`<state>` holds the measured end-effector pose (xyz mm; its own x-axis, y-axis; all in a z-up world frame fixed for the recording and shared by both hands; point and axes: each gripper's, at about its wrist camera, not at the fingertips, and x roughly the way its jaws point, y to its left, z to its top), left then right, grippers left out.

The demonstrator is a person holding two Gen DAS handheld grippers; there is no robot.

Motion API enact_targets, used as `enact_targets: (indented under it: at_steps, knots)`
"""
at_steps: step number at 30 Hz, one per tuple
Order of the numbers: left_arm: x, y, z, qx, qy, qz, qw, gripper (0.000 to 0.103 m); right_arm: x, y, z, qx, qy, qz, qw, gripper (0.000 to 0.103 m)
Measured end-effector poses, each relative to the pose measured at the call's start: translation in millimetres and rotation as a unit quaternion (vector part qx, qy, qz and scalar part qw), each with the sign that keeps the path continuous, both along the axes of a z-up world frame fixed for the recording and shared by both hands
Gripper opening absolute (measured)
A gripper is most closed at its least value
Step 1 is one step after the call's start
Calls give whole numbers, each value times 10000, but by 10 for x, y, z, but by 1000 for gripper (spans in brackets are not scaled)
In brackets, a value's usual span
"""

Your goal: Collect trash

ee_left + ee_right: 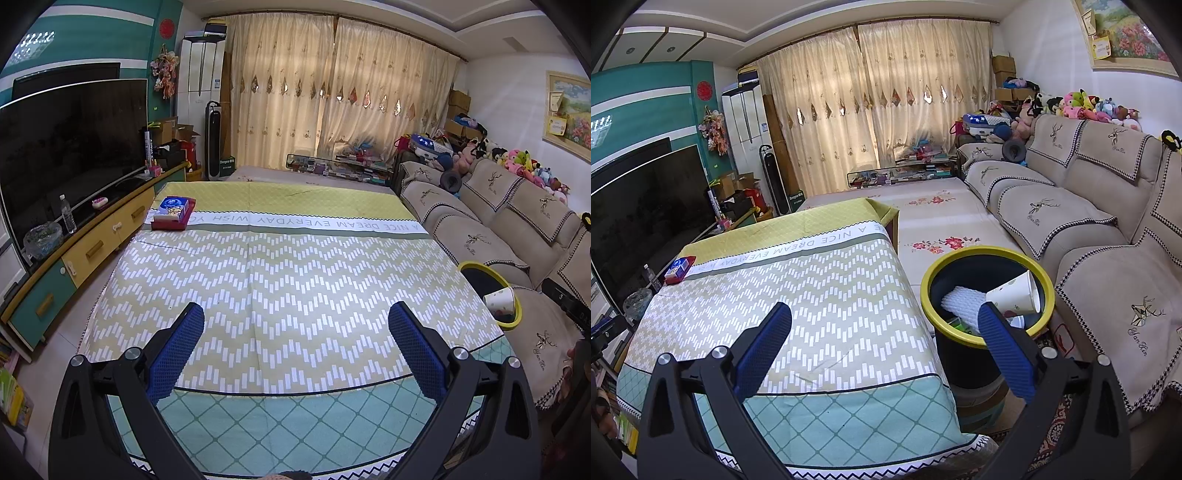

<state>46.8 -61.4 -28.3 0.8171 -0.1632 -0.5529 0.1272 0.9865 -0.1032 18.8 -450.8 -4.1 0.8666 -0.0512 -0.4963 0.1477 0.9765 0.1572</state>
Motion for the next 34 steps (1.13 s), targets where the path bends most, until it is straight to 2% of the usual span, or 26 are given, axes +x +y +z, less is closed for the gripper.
enact_targets:
  at_steps: [20,23,26,29,34]
  knots:
    - [22,-38,-42,14,-11,-25,10000,98,40,10,-33,23,41,-21,10000,96]
    - [60,-32,-73,-143,75,-61,9999,98,43,23,-33,-2,55,11,10000,96]
    - [122,-60,-86,-42,142,-61,9999,98,105,23,-8,16,67,115,9999,96]
    - [338,-22,-97,56,318,-25,9995,98,328,20,51,-13,51,235,9997,96]
    - [974,215,-256,193,619,246,9976,98,1146,283,-109,-37,550,798,9953,96]
